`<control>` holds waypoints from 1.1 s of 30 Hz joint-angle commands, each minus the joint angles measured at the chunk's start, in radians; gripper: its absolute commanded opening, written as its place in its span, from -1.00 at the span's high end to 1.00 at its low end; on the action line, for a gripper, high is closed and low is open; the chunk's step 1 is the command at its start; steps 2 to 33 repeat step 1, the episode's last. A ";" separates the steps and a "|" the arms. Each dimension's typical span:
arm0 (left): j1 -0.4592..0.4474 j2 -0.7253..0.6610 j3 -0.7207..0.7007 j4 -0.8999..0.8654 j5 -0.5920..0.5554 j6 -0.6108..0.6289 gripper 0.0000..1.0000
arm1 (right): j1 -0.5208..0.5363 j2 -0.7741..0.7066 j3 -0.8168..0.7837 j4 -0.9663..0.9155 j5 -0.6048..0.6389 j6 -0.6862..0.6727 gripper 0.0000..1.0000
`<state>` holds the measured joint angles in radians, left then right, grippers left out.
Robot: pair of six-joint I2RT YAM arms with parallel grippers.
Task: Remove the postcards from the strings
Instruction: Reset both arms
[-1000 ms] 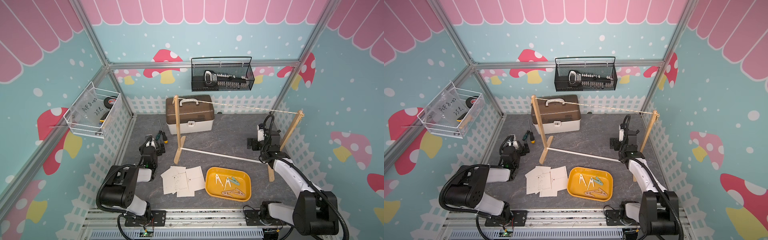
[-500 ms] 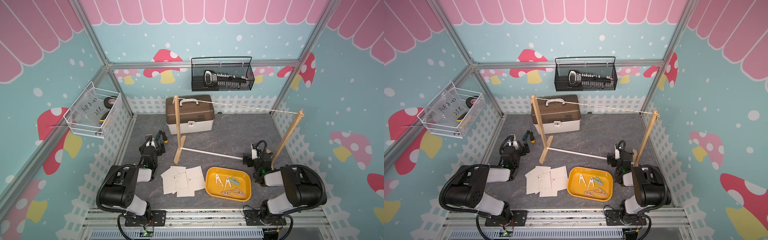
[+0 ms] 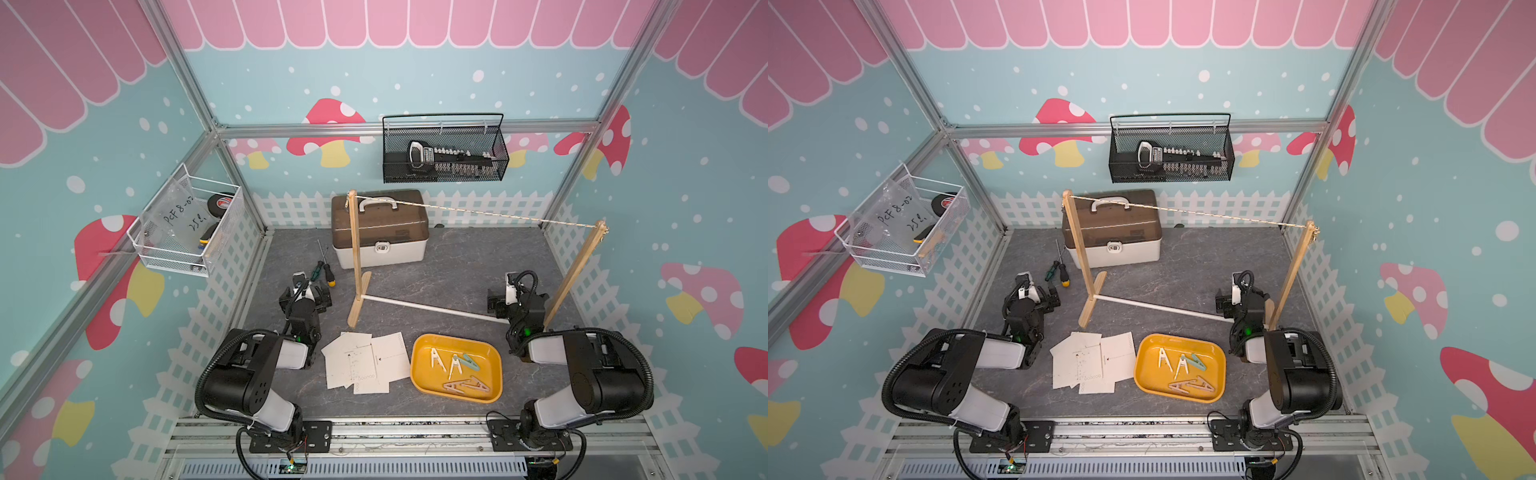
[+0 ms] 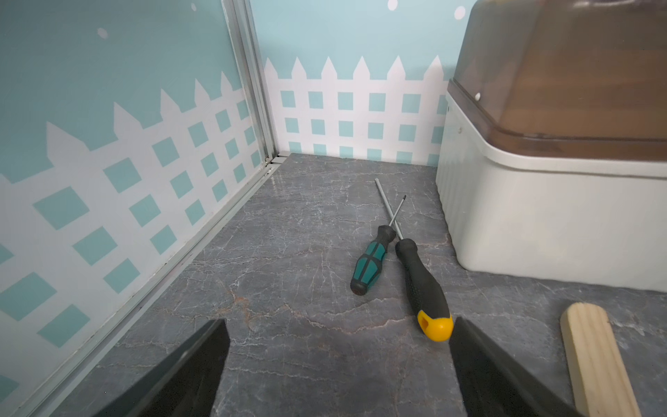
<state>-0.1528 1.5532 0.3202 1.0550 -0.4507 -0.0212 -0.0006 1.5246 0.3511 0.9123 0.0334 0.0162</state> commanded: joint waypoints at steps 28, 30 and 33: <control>-0.001 0.008 -0.007 0.043 -0.025 0.023 -0.99 | -0.006 0.003 0.014 0.002 -0.006 -0.002 -0.97; -0.001 0.008 -0.007 0.043 -0.025 0.023 -0.99 | -0.006 0.003 0.014 0.002 -0.006 -0.002 -0.97; -0.001 0.008 -0.007 0.043 -0.025 0.023 -0.99 | -0.006 0.003 0.014 0.002 -0.006 -0.002 -0.97</control>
